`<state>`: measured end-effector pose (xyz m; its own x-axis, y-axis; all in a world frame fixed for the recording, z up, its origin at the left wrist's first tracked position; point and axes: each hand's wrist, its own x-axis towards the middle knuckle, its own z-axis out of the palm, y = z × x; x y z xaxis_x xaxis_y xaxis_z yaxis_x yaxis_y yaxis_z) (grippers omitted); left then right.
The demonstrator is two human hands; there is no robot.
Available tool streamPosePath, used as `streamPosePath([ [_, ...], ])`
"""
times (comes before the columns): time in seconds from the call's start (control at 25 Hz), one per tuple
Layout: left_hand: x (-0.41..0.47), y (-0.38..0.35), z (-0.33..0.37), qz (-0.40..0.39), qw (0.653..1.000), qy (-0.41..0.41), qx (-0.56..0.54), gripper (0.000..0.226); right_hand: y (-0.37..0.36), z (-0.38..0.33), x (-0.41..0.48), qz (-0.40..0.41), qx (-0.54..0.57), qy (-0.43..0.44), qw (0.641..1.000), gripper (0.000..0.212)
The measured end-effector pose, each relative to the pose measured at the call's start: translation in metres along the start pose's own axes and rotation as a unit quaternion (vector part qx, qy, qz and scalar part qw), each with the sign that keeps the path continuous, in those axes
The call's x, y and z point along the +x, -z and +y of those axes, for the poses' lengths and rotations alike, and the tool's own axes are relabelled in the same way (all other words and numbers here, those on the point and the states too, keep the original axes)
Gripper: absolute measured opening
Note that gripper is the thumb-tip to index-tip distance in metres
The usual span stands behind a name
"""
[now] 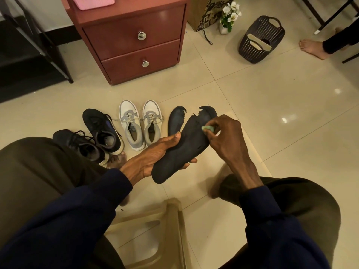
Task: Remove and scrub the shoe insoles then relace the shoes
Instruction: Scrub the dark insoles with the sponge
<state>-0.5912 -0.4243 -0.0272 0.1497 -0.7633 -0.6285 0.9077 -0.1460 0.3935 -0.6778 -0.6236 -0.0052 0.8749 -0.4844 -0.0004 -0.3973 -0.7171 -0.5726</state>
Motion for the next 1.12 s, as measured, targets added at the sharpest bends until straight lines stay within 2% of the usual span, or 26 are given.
streamPosePath([
  [0.08, -0.001, -0.001, 0.001, 0.006, 1.0, 0.0, -0.01, 0.049, 0.002, 0.002, 0.0, 0.024, -0.007, -0.021, 0.999, 0.012],
  [0.2, 0.001, -0.001, 0.001, 0.019, 1.0, -0.013, -0.016, 0.048, -0.007, -0.012, -0.009, -0.095, 0.043, 0.033, 0.994, 0.012],
  [0.24, 0.002, 0.0, 0.001, 0.021, 0.999, -0.017, -0.018, 0.048, -0.011, -0.014, -0.011, -0.112, 0.035, 0.039, 0.992, 0.013],
  [0.36, 0.003, 0.002, 0.001, 0.024, 0.999, -0.015, -0.031, 0.048, -0.01, -0.004, -0.007, -0.036, -0.034, -0.017, 0.999, 0.016],
  [0.4, 0.003, 0.002, 0.001, 0.028, 0.999, -0.016, -0.035, 0.047, -0.009, -0.004, -0.008, -0.035, -0.037, -0.025, 0.998, 0.015],
  [0.56, 0.007, 0.004, -0.002, 0.068, 0.996, -0.034, -0.045, 0.043, -0.016, -0.015, -0.021, -0.153, 0.01, 0.058, 0.987, 0.013],
  [0.72, 0.009, 0.005, 0.0, 0.046, 0.997, -0.036, -0.059, 0.051, -0.013, -0.003, -0.014, -0.038, -0.03, -0.02, 0.999, 0.018],
  [0.88, 0.012, 0.006, -0.002, 0.079, 0.994, -0.05, -0.049, 0.048, -0.017, -0.008, -0.02, -0.121, 0.033, 0.057, 0.99, 0.014],
  [0.92, 0.012, 0.007, -0.002, 0.082, 0.994, -0.055, -0.05, 0.048, -0.018, -0.008, -0.019, -0.118, 0.042, 0.058, 0.99, 0.015],
  [1.04, 0.012, 0.006, -0.001, 0.048, 0.996, -0.055, -0.059, 0.055, -0.016, -0.001, -0.014, -0.032, 0.027, 0.017, 0.999, 0.016],
  [1.12, 0.012, 0.004, -0.001, 0.045, 0.995, -0.062, -0.061, 0.048, -0.017, 0.0, -0.014, -0.036, 0.048, 0.016, 0.998, 0.016],
])
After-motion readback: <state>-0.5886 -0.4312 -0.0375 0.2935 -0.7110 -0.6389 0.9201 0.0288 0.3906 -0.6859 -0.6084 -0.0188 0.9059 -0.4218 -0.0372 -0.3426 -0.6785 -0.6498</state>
